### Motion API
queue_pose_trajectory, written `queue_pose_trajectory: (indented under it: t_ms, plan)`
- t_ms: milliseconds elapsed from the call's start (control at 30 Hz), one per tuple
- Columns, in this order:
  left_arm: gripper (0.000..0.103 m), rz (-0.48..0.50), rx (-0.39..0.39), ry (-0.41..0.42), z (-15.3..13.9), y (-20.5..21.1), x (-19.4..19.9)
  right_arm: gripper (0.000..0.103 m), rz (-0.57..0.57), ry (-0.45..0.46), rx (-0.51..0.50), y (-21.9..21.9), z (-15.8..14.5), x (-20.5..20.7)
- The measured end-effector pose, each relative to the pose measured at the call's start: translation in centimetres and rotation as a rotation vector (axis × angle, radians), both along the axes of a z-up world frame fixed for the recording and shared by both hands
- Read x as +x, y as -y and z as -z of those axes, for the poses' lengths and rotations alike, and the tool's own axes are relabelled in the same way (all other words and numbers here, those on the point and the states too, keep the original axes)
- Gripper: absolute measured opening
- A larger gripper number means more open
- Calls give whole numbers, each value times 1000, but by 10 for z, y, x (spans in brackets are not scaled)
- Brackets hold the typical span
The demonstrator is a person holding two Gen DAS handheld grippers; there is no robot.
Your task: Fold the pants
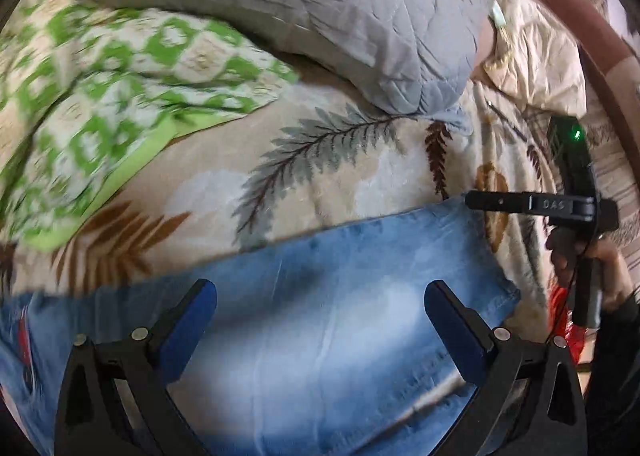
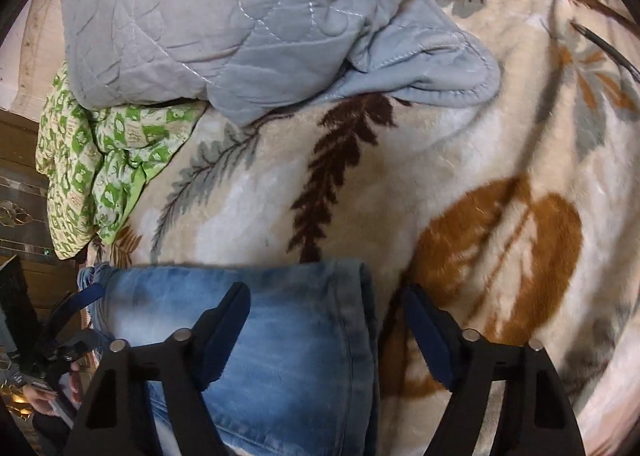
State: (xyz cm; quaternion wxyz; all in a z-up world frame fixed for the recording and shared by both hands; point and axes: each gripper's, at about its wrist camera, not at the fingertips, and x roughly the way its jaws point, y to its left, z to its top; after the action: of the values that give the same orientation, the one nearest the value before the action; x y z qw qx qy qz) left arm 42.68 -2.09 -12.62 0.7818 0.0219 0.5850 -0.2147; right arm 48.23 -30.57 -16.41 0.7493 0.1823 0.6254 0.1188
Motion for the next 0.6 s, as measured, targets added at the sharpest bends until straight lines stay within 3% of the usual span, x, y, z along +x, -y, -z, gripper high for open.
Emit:
queue_pose_trajectory:
  t_ms: [200,367,433,467,500,567,600]
  plan:
    - [103,179,97,-8,24,33,19,63,-41,-4,-15,-12,4,6]
    - [103,285,189,-31,38,46,34,44,-66,4,-31,-11,7,7]
    - [97,309,200,-51,44,47,39,40,-81,14,-46,-14,8,9]
    - [78,319,199,-63,47,48,40,37,-86,20,-50,-13,8,8]
    - [45,327,199,-83,52,49,41,36,-91,24,-54,-11,7,7]
    - [29,319,205,-86,53,48,43,30,-98,36,-69,-11,7,6]
    - [9,338,187,-99,51,49,42,30,-100,42,-77,-11,7,5]
